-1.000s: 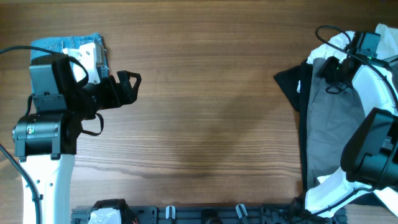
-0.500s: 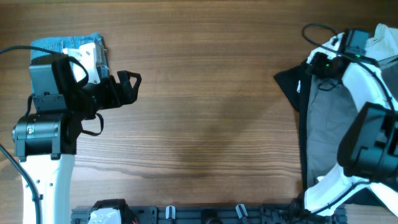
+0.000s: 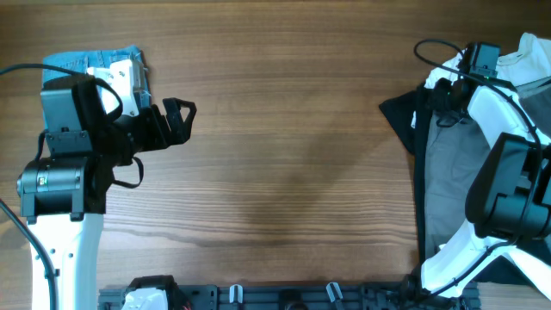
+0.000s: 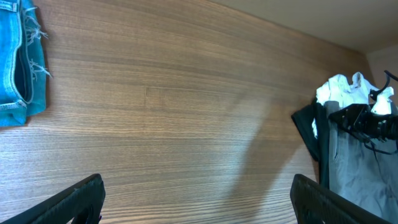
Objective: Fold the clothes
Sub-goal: 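Reach the right gripper to the grey shorts on the stack and grasp them, then pull the grey shorts left onto the open table with the right gripper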
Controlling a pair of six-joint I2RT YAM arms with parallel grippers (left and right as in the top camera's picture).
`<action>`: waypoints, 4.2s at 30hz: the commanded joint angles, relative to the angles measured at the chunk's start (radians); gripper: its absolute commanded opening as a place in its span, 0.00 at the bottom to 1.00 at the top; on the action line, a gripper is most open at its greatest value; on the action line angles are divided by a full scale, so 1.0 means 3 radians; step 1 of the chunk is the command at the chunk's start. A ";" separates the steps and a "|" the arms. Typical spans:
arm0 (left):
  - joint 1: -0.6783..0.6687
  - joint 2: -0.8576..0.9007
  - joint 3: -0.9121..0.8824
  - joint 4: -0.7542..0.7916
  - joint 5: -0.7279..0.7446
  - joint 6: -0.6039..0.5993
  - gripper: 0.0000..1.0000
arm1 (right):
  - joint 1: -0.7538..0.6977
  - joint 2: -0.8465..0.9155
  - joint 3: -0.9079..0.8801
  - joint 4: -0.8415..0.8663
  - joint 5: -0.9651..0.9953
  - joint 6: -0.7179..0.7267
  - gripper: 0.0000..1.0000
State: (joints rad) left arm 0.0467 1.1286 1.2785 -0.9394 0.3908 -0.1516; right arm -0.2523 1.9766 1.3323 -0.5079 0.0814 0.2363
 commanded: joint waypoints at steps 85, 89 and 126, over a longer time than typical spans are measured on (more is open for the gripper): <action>-0.1820 0.3588 0.0558 0.2138 -0.0394 0.0930 0.84 | 0.2099 -0.2124 0.1158 -0.2398 0.0121 0.0701 0.82; -0.1836 0.3596 0.0557 0.2134 -0.0394 0.0928 0.57 | 0.2099 -0.2099 0.1158 -0.2398 0.0136 0.0704 0.82; 0.0226 0.2852 0.0495 0.1194 -0.1064 -0.0039 0.18 | 0.2098 -0.2003 0.1137 -0.2436 0.0221 0.0815 0.83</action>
State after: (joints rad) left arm 0.1265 2.0525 1.4391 -0.5697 0.0147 -0.1600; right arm 0.3805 1.3434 1.6775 -1.2270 0.1177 0.4377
